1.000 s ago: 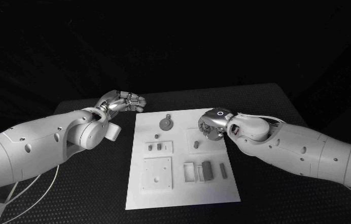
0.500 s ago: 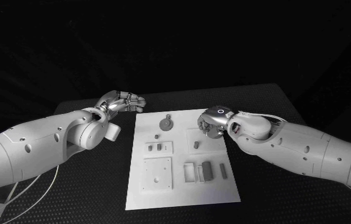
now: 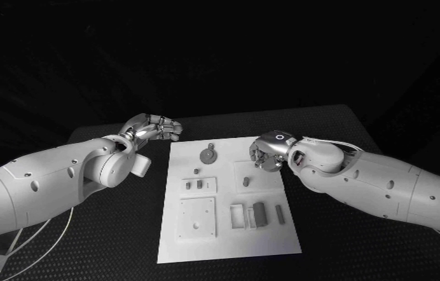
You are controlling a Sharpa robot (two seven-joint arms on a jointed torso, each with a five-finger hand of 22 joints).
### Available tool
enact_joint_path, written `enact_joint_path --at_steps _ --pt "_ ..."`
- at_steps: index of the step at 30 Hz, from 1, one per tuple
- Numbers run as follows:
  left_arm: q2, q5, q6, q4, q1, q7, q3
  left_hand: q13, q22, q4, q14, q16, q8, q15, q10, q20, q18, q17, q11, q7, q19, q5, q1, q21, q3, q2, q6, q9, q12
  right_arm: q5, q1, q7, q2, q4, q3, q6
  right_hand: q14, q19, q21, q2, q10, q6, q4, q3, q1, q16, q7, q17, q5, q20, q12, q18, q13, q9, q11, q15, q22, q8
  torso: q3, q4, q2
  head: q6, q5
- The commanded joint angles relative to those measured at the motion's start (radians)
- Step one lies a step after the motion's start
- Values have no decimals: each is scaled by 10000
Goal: Assemble the parts on the task board
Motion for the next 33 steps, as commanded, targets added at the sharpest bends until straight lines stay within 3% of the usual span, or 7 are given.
enact_joint_path --at_steps 1,4,5,9,16,19,33 --pt "7 63 133 19 5 41 7 -17 -21 -11 -19 -47 19 78 -73 13 -48 16 -12 4 -81 -11 -11 24 -23 59 -101 -12 -37 502 19 191 -46 -27 4 -315 -285 -222 -152 -448 -439 -346 53 -160 -272 -208 134 -27 -44 67 -289 99 -114 -83 190 135 12 -210 -1 4 -1 -17 4" --pt "2 63 135 15 5 44 7 -18 -25 -12 -19 -52 19 79 -76 13 -48 19 -11 5 -82 -11 -13 24 -25 58 -103 -13 -38 569 19 223 -68 -73 4 -266 -1123 -976 -475 -935 -1409 -700 84 -334 -548 -745 287 -195 -23 156 -907 -149 -386 -204 664 545 67 -453 -4 17 -1 -23 3" --pt "0 63 138 17 5 44 7 -19 -26 -12 -19 -53 19 79 -76 14 -48 19 -11 5 -83 -11 -13 24 -25 57 -103 -13 -38 521 19 201 -73 -81 4 -188 -1354 -1212 -548 -1019 -1561 -1000 82 -446 -623 -885 230 -235 -45 175 -1011 -230 -437 -293 745 665 121 -627 -5 19 -1 -27 1" --pt "-8 63 135 23 5 42 7 -20 -29 -12 -19 -56 18 80 -78 14 -47 21 -10 5 -84 -11 -13 24 -26 56 -105 -13 -38 326 18 119 -19 -204 2 4 -1718 -1650 -625 -1089 -1891 -1176 80 -610 -581 -1103 114 -273 -29 179 -1247 -377 -568 -377 918 847 334 -727 -7 10 3 -27 -12" --pt "-8 63 147 29 5 44 7 -21 -34 -13 -19 -61 19 80 -79 14 -47 24 -10 5 -85 -11 -12 25 -25 58 -105 -14 -38 77 -12 127 113 -436 -43 86 -2107 -1799 -508 -1027 -2132 -1005 57 -593 -298 -1327 344 -284 -19 131 -1448 -436 -721 -423 982 996 720 -653 -2 7 0 -36 -17" --pt "-6 63 150 22 5 46 7 -22 -37 -12 -18 -64 19 80 -79 15 -46 27 -10 6 -85 -10 -12 25 -25 60 -105 -15 -37 40 -65 177 166 -433 -68 -63 -1885 -1528 -344 -841 -1896 -853 24 -555 -140 -1206 394 -215 -19 78 -1335 -345 -690 -430 919 876 866 -582 -1 13 0 -41 -22" --pt "12 63 157 5 5 40 7 -24 -48 -11 -14 -74 20 81 -78 16 -45 36 -10 7 -85 -11 -15 28 -27 64 -107 -16 -34 -172 -208 135 400 -540 -146 -440 -654 -317 30 -103 -659 48 -27 -541 434 -620 21 137 -18 -47 -784 65 -468 -382 406 321 1053 -163 -6 15 3 -89 -10"
